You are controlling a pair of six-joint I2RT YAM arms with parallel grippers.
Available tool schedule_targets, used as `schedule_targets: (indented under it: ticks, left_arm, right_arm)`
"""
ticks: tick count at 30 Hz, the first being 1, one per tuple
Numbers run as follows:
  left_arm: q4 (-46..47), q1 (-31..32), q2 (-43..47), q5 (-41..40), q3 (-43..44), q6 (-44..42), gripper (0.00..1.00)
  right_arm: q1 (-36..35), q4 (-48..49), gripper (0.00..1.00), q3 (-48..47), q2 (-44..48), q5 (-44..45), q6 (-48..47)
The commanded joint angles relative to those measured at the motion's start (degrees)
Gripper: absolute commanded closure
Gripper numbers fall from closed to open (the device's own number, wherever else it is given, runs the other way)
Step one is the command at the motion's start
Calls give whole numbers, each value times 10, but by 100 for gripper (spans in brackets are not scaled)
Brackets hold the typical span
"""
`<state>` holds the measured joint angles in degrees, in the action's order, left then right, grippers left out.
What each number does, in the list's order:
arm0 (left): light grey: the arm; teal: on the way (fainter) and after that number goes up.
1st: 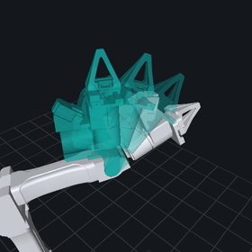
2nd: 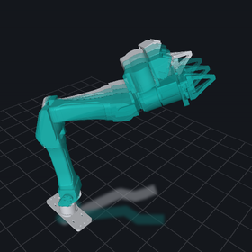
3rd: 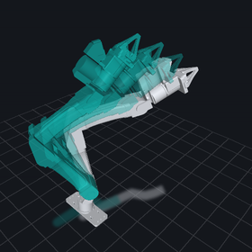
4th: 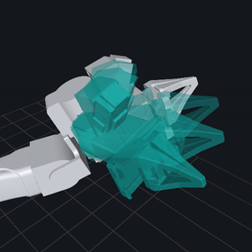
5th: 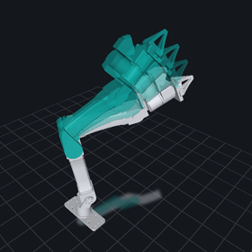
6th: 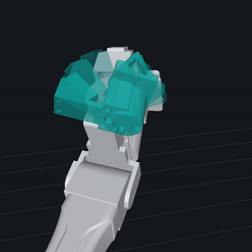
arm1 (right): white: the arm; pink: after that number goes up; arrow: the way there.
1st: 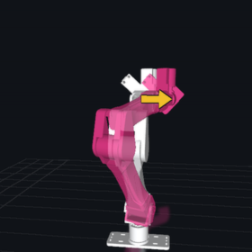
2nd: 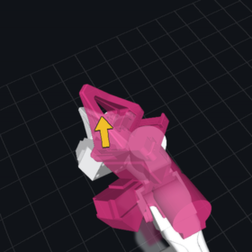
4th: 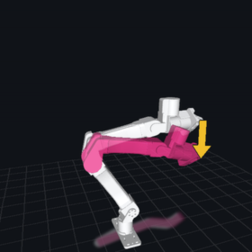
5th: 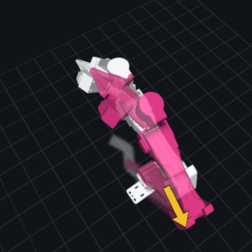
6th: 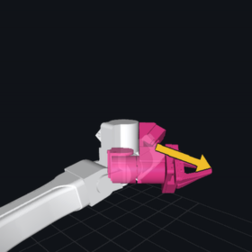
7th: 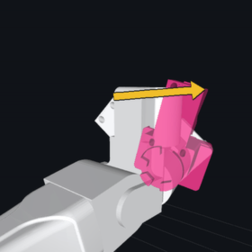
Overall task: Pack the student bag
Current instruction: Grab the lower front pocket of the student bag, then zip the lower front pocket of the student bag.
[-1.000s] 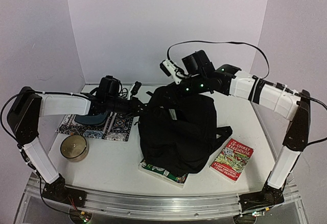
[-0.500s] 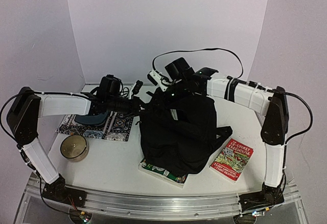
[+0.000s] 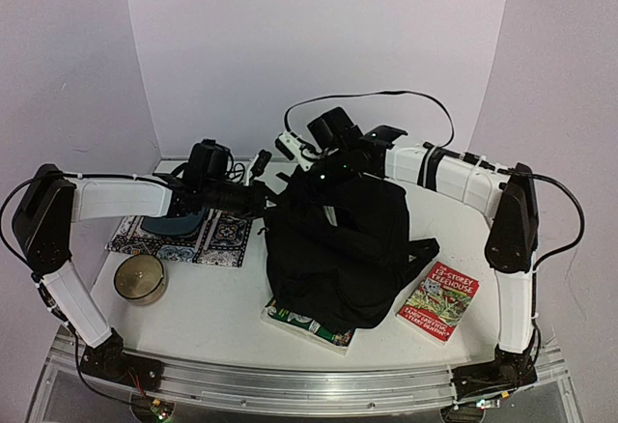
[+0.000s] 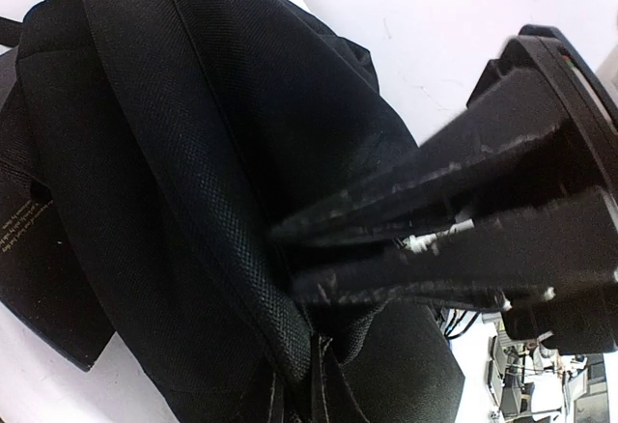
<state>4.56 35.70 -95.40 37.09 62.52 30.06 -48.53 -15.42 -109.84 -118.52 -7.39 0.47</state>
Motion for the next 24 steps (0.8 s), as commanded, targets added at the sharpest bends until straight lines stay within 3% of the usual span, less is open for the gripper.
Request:
schedule_targets:
  ticks: [1,14,24]
  left_arm:
    - [46,2,34,-3,21,-6,100]
    - [46,-8,3,-38,-4,11,100]
    - [46,-17,3,-44,-12,21,100]
  right_arm:
    - [-3,-15,100,-2,23,19,1]
    - [-3,33,100,152,179,62,19]
    - [-3,104,100,281,233,105,49]
